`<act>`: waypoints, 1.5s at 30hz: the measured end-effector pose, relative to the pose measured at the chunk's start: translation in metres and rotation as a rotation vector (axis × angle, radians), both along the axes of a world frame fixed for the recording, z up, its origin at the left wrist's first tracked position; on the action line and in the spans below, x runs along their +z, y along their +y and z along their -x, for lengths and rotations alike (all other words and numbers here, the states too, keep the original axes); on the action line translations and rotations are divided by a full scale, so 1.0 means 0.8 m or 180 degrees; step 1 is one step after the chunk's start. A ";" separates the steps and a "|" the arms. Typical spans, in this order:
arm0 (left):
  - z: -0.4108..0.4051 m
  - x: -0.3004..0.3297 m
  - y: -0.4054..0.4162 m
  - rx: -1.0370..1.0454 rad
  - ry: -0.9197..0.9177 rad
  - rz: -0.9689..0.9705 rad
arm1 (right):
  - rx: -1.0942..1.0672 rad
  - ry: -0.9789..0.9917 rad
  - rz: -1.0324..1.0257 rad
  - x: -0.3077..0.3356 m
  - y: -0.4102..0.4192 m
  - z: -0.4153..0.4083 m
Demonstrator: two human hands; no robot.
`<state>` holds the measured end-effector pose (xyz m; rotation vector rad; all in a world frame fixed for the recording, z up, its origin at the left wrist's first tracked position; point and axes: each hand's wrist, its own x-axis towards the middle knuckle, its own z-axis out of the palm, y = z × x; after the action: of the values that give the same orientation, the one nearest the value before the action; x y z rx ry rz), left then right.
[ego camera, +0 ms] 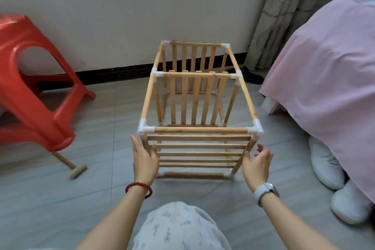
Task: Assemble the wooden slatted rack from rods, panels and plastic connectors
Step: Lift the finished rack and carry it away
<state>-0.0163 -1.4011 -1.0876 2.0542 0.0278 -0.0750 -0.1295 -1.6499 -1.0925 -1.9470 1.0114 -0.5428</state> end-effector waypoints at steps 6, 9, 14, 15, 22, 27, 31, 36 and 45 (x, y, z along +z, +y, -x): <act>-0.022 -0.021 -0.009 0.0289 0.0318 -0.0144 | -0.0123 0.0229 -0.1113 -0.020 -0.008 -0.041; -0.031 -0.019 -0.008 0.0422 0.0195 -0.0425 | -0.0397 0.0346 -0.1029 -0.019 -0.005 -0.055; -0.040 0.006 -0.013 0.0436 -0.0145 -0.0526 | -0.0421 0.0403 -0.0442 0.011 -0.020 -0.053; -0.042 0.018 -0.016 0.0430 -0.0239 -0.0455 | -0.0419 0.0358 -0.0311 0.025 -0.023 -0.053; -0.063 0.152 -0.026 0.0506 -0.1068 -0.0251 | -0.0426 -0.0495 0.0421 0.158 -0.014 -0.071; -0.061 0.246 -0.027 0.0582 -0.1541 -0.0288 | -0.0039 -0.0480 0.0857 0.249 -0.020 -0.068; -0.059 0.309 -0.020 0.0653 -0.1689 -0.0470 | 0.0168 -0.0312 0.1415 0.308 -0.023 -0.071; -0.056 0.341 -0.009 0.0547 -0.1657 -0.1984 | 0.0697 0.0467 0.2323 0.347 -0.006 -0.097; -0.158 0.346 -0.037 -0.0427 -0.1766 -0.3488 | 0.1074 0.1089 0.2983 0.346 -0.039 -0.207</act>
<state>0.1099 -1.4306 -0.8108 3.0867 -0.5167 0.5418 0.0363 -1.6813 -0.8156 -3.0524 0.6231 -0.5471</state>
